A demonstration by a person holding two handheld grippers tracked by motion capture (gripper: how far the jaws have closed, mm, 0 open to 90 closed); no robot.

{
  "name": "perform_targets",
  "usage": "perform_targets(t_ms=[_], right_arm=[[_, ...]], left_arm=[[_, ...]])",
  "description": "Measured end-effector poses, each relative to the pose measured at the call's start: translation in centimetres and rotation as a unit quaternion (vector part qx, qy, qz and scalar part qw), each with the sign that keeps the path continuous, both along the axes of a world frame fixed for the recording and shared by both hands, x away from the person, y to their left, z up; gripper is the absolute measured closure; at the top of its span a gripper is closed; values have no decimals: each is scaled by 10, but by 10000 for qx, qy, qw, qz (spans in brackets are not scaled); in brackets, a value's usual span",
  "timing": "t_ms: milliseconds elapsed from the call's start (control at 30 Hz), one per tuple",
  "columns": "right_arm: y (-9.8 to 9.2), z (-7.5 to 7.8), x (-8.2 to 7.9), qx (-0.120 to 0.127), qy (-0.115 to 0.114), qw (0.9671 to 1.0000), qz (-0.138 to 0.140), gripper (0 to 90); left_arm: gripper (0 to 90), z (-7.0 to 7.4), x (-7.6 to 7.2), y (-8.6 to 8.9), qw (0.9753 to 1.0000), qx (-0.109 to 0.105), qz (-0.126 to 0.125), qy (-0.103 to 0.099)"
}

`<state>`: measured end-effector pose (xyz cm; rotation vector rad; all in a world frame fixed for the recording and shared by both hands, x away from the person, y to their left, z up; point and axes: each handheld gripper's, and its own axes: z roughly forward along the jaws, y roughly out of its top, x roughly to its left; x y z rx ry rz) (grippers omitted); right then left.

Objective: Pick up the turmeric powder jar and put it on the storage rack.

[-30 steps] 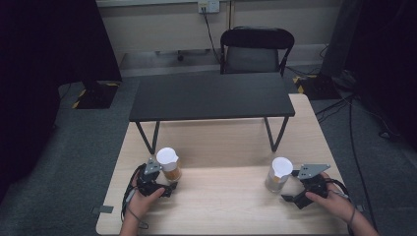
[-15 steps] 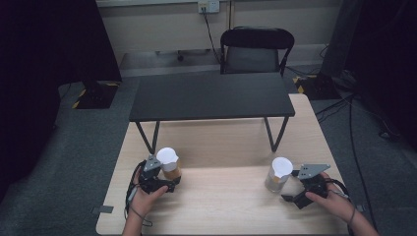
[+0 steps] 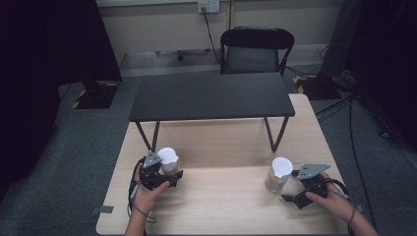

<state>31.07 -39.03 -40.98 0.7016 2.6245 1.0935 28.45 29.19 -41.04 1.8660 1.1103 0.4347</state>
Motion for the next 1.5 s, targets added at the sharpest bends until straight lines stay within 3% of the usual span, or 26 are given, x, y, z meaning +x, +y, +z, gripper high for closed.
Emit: perform_targets(t_ms=[300, 500, 933, 1500], right_arm=[[0, 0, 0, 1, -4, 10000, 4, 0], [0, 0, 0, 0, -5, 10000, 5, 0], [0, 0, 0, 0, -6, 10000, 5, 0], [0, 0, 0, 0, -7, 10000, 4, 0]], left_arm=[[77, 2, 1, -3, 9998, -122, 143, 21], [125, 3, -1, -3, 9997, -180, 134, -71], [268, 4, -2, -3, 9997, -76, 51, -230], [285, 9, -3, -8, 9996, 76, 61, -252]])
